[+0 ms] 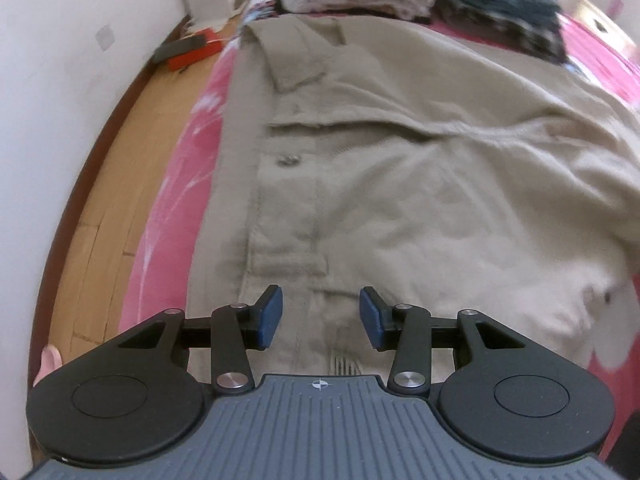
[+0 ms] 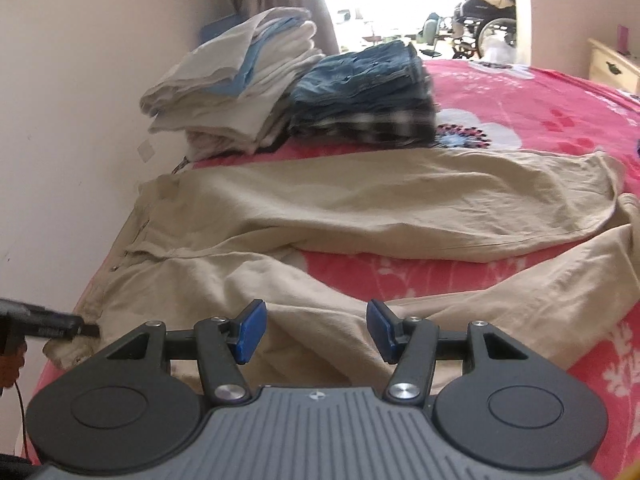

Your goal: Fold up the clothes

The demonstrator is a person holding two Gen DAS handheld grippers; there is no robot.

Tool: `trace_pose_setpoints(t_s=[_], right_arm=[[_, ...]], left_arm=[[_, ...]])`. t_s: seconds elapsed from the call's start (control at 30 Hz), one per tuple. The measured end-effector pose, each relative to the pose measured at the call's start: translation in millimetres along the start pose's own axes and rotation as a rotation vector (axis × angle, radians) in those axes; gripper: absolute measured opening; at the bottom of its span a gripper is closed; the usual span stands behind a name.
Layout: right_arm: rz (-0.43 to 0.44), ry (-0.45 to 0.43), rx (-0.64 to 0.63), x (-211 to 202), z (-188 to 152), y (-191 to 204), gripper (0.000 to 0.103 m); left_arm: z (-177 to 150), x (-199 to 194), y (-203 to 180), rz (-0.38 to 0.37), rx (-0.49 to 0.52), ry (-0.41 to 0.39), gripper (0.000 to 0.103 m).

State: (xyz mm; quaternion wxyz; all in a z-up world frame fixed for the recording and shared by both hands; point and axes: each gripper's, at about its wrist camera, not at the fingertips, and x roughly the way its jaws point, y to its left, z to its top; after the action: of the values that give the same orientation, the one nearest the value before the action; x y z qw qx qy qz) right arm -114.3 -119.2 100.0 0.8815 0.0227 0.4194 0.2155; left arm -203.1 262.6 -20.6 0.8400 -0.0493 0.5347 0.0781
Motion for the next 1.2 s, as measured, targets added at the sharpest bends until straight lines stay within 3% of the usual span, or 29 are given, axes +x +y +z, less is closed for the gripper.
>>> trace_pose_setpoints(t_s=[0.4, 0.53, 0.73, 1.0, 1.1, 1.2], right_arm=[[0.032, 0.007, -0.109, 28, 4, 22, 0.058], [0.052, 0.003, -0.153, 48, 9, 25, 0.058], [0.112, 0.052, -0.195, 85, 17, 29, 0.059], [0.127, 0.128, -0.232, 122, 24, 26, 0.06], [0.161, 0.156, -0.267, 132, 29, 27, 0.06], [0.226, 0.19, -0.294, 138, 37, 25, 0.06]], left_arm=[[0, 9, 16, -0.11, 0.046, 0.041, 0.046], [2, 4, 21, -0.089, 0.078, 0.061, 0.046], [1, 12, 35, -0.074, 0.032, 0.054, 0.047], [3, 28, 42, -0.103, 0.005, 0.026, 0.058], [3, 28, 45, -0.122, -0.042, 0.014, 0.057], [0, 24, 39, -0.12, -0.011, -0.012, 0.044]])
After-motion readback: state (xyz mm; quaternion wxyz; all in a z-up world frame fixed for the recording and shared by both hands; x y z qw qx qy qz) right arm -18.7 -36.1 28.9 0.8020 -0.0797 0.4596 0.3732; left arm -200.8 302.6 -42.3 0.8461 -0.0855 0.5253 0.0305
